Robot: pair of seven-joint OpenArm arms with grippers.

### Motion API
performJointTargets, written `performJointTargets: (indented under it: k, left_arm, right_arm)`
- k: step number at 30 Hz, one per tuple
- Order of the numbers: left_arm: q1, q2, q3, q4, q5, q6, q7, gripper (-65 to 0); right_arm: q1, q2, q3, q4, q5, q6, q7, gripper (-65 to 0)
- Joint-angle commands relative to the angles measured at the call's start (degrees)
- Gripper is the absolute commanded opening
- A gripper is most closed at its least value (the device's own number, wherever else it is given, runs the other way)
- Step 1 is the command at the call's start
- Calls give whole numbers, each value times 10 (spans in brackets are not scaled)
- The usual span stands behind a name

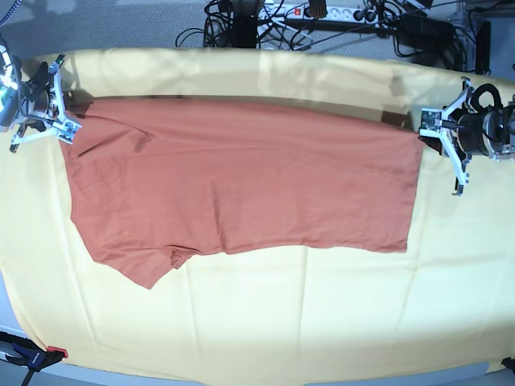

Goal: Fold the T-shirt properly
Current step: 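Pull the shirt further toward the robot base with both grippers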

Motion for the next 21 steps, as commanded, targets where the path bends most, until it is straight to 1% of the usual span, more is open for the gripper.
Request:
performJointTargets:
  k: [1, 3, 6, 9, 11, 13, 15, 17, 21]
  left_arm:
    - [-9, -21, -8, 8, -5, 0, 3, -650]
    - [-9, -30, -8, 14, -21, 0, 4, -650]
    - [-6, -39, -8, 16, -50, 0, 5, -650]
    - [-6, -40, -8, 17, -67, 0, 5, -650]
    - [-6, -40, -8, 17, -91, 0, 6, -650]
    - [-5, -40, -8, 18, -112, 0, 19, -650]
    - [-1, -41, -8, 23, -132, 0, 45, -650]
    - [11, -41, -8, 27, -139, 0, 66, -650]
    - [45, -40, -8, 26, -136, 0, 68, -650]
  right_arm:
    - [1, 16, 7, 6, -2, 4, -13, -650]
    - [-13, 19, 7, 6, 2, 13, -19, -650]
    - [-42, 25, 7, 6, 2, 13, -30, -650]
    - [-60, 25, 7, 6, 1, 13, -36, -650]
    - [-62, 25, 7, 6, 2, 13, -36, -650]
    - [-62, 25, 7, 6, -1, 13, -37, -650]
    - [-62, 25, 7, 6, -1, 13, -37, -650]
    - [-62, 25, 7, 6, -1, 13, -37, -650]
    - [-62, 25, 7, 6, 0, 13, -35, -650]
